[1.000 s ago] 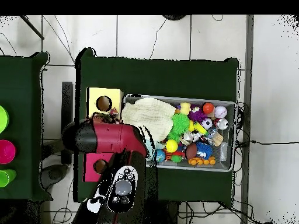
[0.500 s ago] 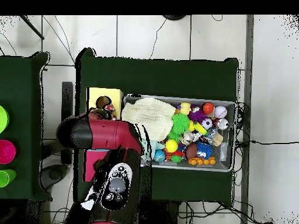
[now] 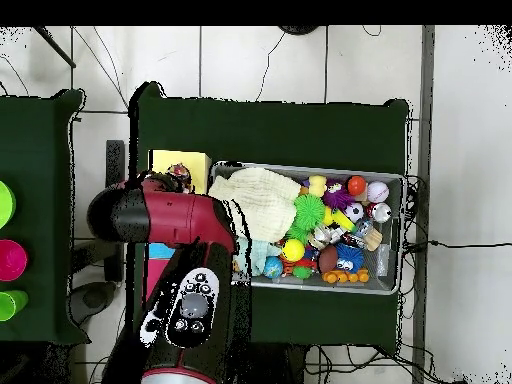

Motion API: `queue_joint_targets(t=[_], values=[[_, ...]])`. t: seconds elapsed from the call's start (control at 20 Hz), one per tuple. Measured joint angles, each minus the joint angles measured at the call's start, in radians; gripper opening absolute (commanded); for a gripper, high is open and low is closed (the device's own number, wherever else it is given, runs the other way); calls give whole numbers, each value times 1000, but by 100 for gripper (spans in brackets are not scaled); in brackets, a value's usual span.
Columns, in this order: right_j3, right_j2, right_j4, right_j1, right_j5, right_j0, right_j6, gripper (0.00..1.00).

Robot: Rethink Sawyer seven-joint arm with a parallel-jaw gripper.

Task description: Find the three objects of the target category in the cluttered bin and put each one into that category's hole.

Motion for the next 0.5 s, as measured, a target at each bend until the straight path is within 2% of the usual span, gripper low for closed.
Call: queue_joint_targets(t=[0.5], values=[[-23,0,24,29,-1,0,0,0]])
